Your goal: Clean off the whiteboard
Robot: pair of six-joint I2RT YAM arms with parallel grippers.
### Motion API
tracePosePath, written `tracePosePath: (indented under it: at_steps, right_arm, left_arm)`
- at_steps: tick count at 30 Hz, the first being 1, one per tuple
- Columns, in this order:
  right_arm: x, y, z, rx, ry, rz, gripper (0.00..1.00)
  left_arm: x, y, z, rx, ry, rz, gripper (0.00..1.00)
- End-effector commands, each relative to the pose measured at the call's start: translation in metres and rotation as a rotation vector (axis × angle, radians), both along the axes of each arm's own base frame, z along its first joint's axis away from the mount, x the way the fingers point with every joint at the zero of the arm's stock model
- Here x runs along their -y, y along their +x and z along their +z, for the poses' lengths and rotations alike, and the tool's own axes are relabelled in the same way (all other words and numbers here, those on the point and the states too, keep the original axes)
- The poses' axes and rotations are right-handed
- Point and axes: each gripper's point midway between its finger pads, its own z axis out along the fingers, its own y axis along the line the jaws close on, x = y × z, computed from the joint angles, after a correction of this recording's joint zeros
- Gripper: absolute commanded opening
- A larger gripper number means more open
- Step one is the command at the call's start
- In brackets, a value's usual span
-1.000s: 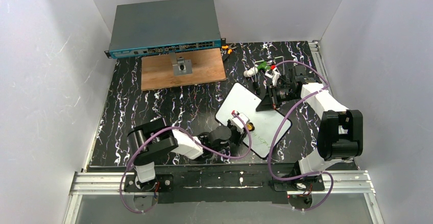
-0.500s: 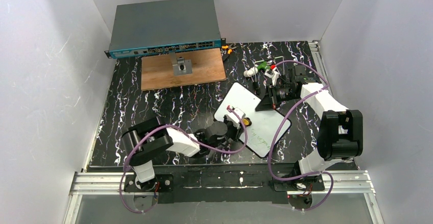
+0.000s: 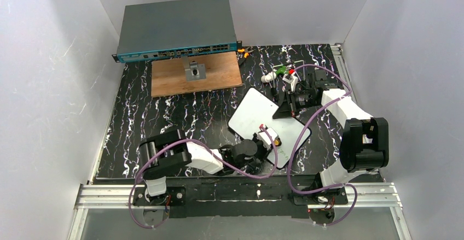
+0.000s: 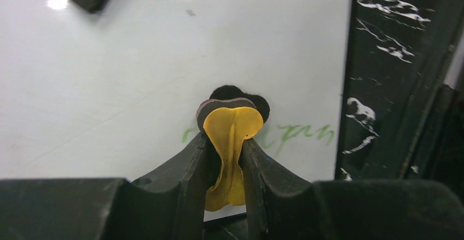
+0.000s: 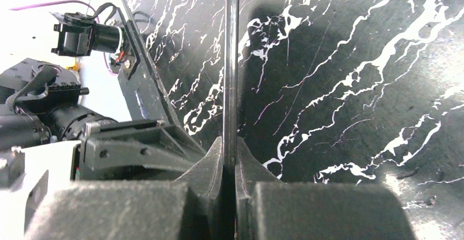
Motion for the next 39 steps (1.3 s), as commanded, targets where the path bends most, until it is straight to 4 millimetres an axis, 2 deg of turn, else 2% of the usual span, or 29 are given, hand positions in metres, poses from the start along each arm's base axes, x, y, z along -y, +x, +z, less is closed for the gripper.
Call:
tracePosePath:
  at_steps: [1,5,8,11,18,20,22,25,31,35,39]
  right_arm:
    - [-0.007,-0.009,0.014,-0.042,0.075,0.016,0.01]
    - [-0.007,-0.009,0.014,-0.041,0.075,0.016,0.01]
    - [-0.007,-0.009,0.015,-0.040,0.074,0.016,0.01]
    - [-0.007,-0.009,0.014,-0.041,0.075,0.016,0.01]
    - [-0.007,-0.010,0.014,-0.044,0.076,0.016,0.01]
    - [-0.007,-0.009,0.014,-0.045,0.076,0.016,0.01]
    - [-0.007,-0.010,0.014,-0.045,0.076,0.017,0.01]
    - [-0.007,-0.009,0.014,-0.044,0.075,0.017,0.01]
    - [-0.007,-0.010,0.014,-0.043,0.077,0.018,0.01]
    - [-0.007,-0.010,0.014,-0.043,0.078,0.019,0.01]
    - [-0.007,-0.010,0.014,-0.042,0.076,0.019,0.01]
  left_arm:
    - [-0.045,0.051,0.000,0.009,0.029,0.244,0.00]
    - [-0.064,0.072,0.001,0.000,0.032,0.322,0.00]
    - [-0.060,0.070,0.003,0.001,0.039,0.297,0.00]
    - [-0.050,0.058,0.003,-0.002,0.027,0.230,0.00]
    - [-0.005,0.006,0.013,0.066,0.028,0.020,0.00]
    - [0.006,0.001,0.015,0.066,0.033,-0.005,0.00]
    - [0.008,0.007,0.015,0.066,0.049,0.022,0.00]
    - [-0.002,0.029,0.015,0.074,0.081,0.152,0.00]
    - [-0.045,0.075,0.007,-0.033,0.053,0.353,0.00]
    - [-0.062,0.081,0.000,-0.045,0.054,0.385,0.00]
    - [-0.064,0.077,-0.001,-0.043,0.041,0.362,0.00]
